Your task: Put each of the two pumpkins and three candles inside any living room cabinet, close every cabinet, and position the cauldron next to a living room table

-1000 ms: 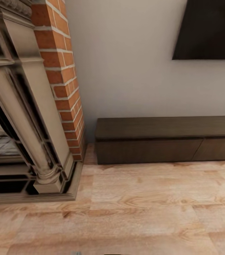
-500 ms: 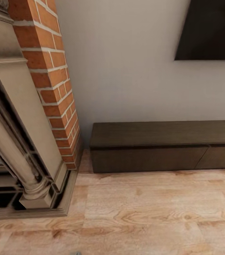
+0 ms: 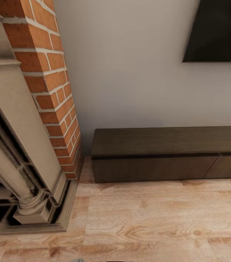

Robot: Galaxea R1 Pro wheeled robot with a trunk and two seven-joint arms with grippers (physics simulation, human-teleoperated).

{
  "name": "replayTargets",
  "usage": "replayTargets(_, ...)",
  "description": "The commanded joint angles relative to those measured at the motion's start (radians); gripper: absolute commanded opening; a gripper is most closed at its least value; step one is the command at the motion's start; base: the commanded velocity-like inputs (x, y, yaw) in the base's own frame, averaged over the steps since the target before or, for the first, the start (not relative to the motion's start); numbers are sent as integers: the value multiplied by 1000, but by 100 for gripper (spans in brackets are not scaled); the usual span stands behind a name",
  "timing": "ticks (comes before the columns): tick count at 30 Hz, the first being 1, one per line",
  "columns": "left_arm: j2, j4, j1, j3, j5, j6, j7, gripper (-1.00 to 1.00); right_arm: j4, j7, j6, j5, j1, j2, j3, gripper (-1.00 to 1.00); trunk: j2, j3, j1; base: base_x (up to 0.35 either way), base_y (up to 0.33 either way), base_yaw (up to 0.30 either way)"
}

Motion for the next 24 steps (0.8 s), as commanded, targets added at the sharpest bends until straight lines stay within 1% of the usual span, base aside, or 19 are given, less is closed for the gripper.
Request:
replayTargets(1,0,-1,0,8,-11,1,3,100,2,-2,-4,-8,-1,1,8,100,0,-1,0,20,0,0)
replayTargets(7,0,-1,0,8,-11,1,4,100,2,-2,-4,-8,-1,1,8,100,0,-1,0,6,-4,0)
replayTargets(18,0,-1,0,9,-11,1,4,100,2,-2,-4,-8,-1,1,8,100,0,-1,0,0,-48,0)
replayTargets(24,0,-1,0,9,-11,1,5,100,2,-2,-4,-7,-1,1,8,100,0,-1,0,0,-134,0)
